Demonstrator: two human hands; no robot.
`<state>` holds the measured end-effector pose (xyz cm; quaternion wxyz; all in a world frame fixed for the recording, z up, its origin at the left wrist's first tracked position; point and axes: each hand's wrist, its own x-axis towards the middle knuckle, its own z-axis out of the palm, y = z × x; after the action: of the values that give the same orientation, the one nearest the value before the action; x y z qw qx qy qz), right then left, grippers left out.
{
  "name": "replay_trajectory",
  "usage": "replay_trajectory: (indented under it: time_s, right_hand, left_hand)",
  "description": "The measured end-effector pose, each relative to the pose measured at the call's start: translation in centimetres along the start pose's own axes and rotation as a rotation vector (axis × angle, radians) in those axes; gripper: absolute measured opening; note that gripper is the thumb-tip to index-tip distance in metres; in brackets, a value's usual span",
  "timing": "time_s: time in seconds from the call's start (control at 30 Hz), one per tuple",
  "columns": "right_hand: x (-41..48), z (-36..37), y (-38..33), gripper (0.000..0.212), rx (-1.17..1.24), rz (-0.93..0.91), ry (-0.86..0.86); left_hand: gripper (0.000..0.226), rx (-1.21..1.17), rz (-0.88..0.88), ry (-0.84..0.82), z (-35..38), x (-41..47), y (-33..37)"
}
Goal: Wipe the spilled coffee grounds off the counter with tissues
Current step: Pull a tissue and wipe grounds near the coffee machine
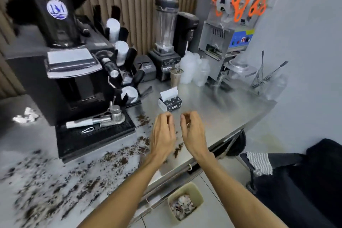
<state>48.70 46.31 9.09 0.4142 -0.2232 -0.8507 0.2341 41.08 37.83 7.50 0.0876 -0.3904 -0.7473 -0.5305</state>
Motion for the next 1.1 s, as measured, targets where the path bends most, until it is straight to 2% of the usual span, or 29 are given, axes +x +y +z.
replay_trajectory:
  time_s: [0.17, 0.33, 0.4, 0.5, 0.6, 0.67, 0.77, 0.9, 1.1]
  right_hand:
    - [1.9, 6.9, -6.8, 0.009, 0.106, -0.149, -0.079]
    - [1.0, 15.4, -14.2, 0.018, 0.238, -0.25, -0.178]
    - [-0.1, 19.8, -17.8, 0.023, 0.264, -0.312, -0.247]
    - [-1.7, 25.4, -21.3, 0.018, 0.257, -0.328, -0.388]
    - [-2.4, 32.1, -24.4, 0.029, 0.187, -0.347, -0.58]
    - [-2.4, 36.0, -26.2, 0.039, 0.112, -0.347, -0.697]
    - [-1.4, 41.0, -28.5, 0.048, 0.023, -0.3, -0.816]
    - [1.4, 47.1, -29.9, 0.05, -0.072, -0.195, -0.881]
    - [5.0, 54.5, -29.6, 0.046, -0.196, -0.142, -0.874]
  left_hand:
    - [0.011, 0.112, -0.017, 0.196, -8.6, 1.9, -4.5]
    - [0.015, 0.184, -0.084, 0.338, -18.2, 1.3, -11.1]
    - [0.015, 0.227, -0.16, 0.391, -22.7, 0.8, -14.9]
    - [0.012, 0.295, -0.309, 0.423, -27.9, 0.4, -20.2]
    - [0.026, 0.407, -0.47, 0.367, -33.2, 1.0, -26.3]
    - [0.038, 0.498, -0.571, 0.256, -35.8, 1.8, -29.9]
    - [0.043, 0.57, -0.669, 0.119, -38.4, 3.5, -34.1]
    - [0.045, 0.596, -0.653, -0.02, -39.9, 6.3, -39.2]
    - [0.045, 0.594, -0.607, -0.11, -38.9, 9.8, -43.8]
